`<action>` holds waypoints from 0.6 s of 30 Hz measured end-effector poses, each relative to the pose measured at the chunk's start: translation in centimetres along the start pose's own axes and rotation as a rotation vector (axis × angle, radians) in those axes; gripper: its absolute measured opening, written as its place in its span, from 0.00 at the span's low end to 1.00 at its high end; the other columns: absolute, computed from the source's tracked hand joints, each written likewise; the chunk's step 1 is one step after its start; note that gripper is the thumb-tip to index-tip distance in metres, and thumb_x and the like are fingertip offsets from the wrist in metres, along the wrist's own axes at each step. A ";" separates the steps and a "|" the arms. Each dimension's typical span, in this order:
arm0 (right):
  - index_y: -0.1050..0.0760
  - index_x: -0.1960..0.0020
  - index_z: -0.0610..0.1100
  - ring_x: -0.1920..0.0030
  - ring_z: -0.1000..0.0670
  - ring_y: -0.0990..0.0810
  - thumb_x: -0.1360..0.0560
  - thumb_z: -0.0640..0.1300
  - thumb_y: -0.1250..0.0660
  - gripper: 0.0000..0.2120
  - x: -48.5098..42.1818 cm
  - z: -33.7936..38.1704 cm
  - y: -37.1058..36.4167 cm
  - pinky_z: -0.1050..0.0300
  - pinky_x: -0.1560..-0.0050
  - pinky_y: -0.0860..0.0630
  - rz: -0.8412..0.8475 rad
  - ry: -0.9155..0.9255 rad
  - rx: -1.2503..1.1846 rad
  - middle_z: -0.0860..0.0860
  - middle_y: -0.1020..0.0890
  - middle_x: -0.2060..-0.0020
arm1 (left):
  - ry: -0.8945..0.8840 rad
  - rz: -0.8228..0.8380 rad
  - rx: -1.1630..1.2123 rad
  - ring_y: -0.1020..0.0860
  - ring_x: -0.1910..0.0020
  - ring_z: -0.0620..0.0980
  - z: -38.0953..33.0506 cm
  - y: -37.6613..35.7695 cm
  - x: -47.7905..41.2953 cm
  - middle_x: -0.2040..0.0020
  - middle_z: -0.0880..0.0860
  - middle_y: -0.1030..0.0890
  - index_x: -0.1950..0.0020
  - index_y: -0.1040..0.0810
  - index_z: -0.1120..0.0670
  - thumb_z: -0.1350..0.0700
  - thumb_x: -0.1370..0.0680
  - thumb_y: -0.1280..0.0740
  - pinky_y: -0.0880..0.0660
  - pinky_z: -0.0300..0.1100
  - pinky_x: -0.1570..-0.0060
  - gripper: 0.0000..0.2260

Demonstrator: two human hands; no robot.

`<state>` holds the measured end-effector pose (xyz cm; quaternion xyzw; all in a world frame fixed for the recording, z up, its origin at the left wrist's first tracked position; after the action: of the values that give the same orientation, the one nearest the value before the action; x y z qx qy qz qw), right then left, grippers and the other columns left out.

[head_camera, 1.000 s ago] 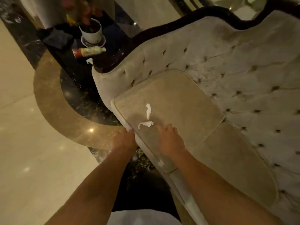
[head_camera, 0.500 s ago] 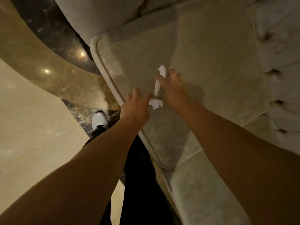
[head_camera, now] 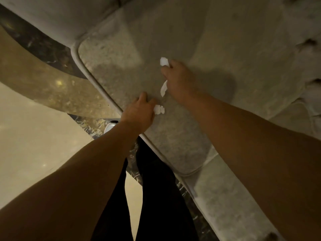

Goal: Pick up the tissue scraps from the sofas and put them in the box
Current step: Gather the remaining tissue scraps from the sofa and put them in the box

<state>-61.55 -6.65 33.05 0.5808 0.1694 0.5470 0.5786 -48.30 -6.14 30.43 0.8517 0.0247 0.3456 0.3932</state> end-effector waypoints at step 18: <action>0.29 0.40 0.43 0.47 0.39 0.25 0.26 0.39 0.38 0.15 47.5 4.5 16.0 0.46 0.47 0.24 -0.446 -0.861 -0.314 0.41 0.27 0.41 | -0.581 0.001 -0.445 0.25 0.48 0.59 -23.8 13.7 26.9 0.42 0.57 0.29 0.38 0.31 0.56 0.56 0.22 0.40 0.27 0.51 0.54 0.13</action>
<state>-48.46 26.16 68.86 0.6091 -0.0488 0.1399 0.7791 -45.46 8.38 65.95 0.8080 -0.1643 0.0864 0.5592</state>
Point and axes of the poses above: each hand's wrist, its own x-axis away from the middle knuckle, its own y-axis out of the back of the hand, z = x × y, the point moved 8 cm from there along -x, towards the middle knuckle
